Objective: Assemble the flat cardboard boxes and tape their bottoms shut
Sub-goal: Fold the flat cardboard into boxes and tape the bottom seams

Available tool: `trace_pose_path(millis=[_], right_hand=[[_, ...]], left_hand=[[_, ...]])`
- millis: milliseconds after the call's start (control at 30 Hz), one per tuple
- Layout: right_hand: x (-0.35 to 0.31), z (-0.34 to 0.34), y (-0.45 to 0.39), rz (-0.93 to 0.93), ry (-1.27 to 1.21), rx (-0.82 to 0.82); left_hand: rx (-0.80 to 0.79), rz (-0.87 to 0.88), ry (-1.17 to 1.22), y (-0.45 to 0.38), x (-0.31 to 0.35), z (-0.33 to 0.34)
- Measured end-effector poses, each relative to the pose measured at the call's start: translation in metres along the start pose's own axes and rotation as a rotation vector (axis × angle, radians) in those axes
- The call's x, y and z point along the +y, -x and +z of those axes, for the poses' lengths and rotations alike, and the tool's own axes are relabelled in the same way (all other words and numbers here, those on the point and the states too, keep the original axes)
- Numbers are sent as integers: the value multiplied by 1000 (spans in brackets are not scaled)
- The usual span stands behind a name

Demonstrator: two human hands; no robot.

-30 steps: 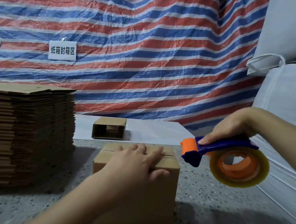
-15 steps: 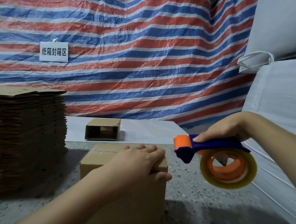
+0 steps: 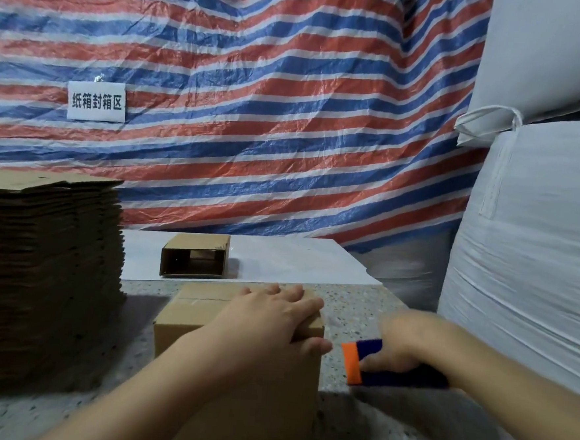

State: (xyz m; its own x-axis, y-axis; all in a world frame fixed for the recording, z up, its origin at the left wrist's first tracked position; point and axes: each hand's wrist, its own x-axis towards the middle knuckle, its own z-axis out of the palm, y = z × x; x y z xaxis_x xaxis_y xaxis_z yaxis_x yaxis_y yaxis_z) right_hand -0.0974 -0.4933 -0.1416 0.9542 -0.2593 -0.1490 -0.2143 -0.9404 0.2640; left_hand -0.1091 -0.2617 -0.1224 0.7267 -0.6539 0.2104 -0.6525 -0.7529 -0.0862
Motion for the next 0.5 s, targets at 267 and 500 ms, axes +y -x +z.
trace_pose_path(millis=[267, 500], right_hand=[[-10, 77, 8, 141, -198, 367], [-39, -9, 53, -279, -1185, 576]], left_hand=[[42, 18, 2, -3, -2, 6], [34, 19, -31, -1, 1, 4]])
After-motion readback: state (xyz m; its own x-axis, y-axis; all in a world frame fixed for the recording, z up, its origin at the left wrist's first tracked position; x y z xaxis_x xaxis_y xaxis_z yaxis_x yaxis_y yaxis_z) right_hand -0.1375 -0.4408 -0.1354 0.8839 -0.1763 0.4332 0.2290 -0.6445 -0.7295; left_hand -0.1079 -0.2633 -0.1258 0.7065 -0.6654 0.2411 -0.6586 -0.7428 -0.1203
